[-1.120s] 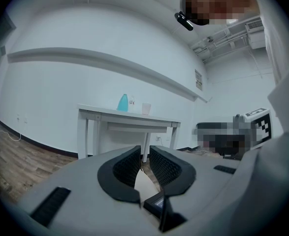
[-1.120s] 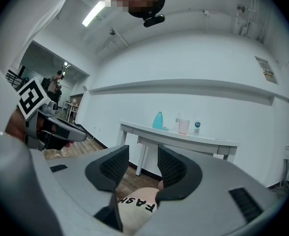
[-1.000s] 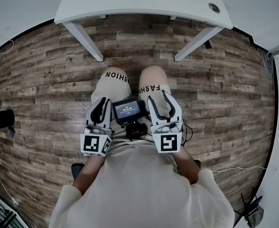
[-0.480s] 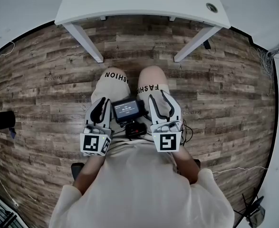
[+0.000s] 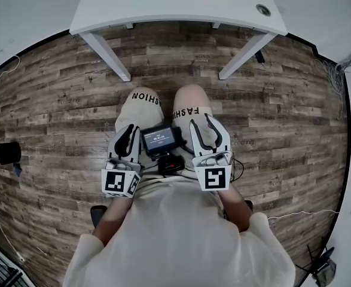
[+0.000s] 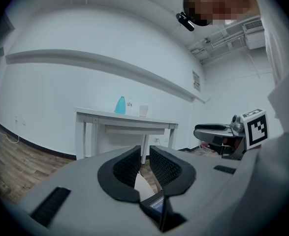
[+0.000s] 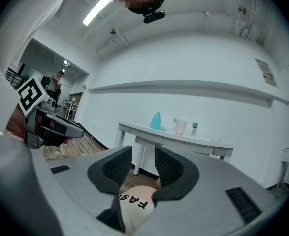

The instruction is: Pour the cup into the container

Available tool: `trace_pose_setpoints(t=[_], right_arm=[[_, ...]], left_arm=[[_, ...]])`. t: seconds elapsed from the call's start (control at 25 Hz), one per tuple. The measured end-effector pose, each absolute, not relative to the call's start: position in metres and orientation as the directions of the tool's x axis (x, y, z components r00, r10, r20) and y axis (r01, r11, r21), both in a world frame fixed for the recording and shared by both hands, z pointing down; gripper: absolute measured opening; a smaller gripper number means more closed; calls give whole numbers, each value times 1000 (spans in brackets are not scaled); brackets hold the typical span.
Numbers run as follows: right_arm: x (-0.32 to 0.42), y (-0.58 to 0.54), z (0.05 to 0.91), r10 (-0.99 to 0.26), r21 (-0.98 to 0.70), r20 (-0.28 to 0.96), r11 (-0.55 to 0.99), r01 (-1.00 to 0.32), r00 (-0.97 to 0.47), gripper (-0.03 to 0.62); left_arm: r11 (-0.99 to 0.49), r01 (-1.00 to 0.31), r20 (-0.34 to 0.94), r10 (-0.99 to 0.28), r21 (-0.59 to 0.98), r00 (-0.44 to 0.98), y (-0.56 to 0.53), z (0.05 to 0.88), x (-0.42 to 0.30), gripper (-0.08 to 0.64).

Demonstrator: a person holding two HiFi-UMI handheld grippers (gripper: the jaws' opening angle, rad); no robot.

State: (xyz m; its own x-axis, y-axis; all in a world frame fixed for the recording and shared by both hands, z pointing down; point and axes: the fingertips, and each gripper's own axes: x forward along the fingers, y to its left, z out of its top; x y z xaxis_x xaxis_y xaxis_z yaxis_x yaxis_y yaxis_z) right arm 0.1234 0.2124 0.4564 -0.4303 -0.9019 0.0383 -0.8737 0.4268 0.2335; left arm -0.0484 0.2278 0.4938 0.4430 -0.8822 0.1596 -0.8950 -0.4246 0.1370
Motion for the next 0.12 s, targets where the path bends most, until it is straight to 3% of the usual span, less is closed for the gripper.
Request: trace_pose_setpoints(t=[0.12], right_arm=[[123, 209, 452, -903, 219, 21, 423, -879, -429, 141]], left_arm=[[-423, -895, 160, -883, 139, 442, 226, 491, -50, 66]])
